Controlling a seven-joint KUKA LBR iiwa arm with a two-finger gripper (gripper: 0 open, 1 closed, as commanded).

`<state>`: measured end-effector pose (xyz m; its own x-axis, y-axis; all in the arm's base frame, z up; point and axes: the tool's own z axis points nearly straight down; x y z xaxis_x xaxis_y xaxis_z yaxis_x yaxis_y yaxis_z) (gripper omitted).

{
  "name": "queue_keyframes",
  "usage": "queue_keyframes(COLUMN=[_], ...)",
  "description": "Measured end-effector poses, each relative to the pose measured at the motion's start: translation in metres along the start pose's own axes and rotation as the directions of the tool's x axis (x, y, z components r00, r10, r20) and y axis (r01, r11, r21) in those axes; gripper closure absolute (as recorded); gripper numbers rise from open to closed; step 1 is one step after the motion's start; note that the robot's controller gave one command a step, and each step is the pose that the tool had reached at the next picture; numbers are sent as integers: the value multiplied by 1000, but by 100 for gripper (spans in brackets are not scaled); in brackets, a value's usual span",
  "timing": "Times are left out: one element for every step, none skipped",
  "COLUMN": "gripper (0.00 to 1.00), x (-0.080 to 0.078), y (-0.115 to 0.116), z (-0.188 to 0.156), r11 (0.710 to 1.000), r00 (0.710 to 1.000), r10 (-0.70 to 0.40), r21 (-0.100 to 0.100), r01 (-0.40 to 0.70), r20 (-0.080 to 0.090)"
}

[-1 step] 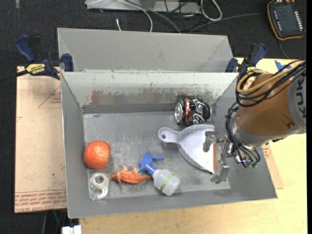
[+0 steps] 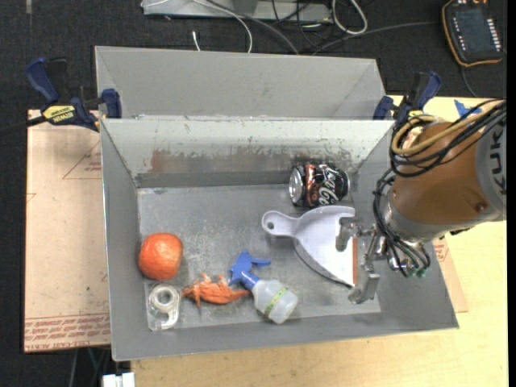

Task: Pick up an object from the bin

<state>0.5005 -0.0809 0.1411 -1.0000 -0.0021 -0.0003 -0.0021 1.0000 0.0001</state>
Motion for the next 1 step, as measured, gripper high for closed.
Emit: queue_keyframes(gripper=[100], x=[3], y=[22], z=[50], r11=[994], r00=[994], r10=[107], r21=[-1], r01=[-107], r20=[0])
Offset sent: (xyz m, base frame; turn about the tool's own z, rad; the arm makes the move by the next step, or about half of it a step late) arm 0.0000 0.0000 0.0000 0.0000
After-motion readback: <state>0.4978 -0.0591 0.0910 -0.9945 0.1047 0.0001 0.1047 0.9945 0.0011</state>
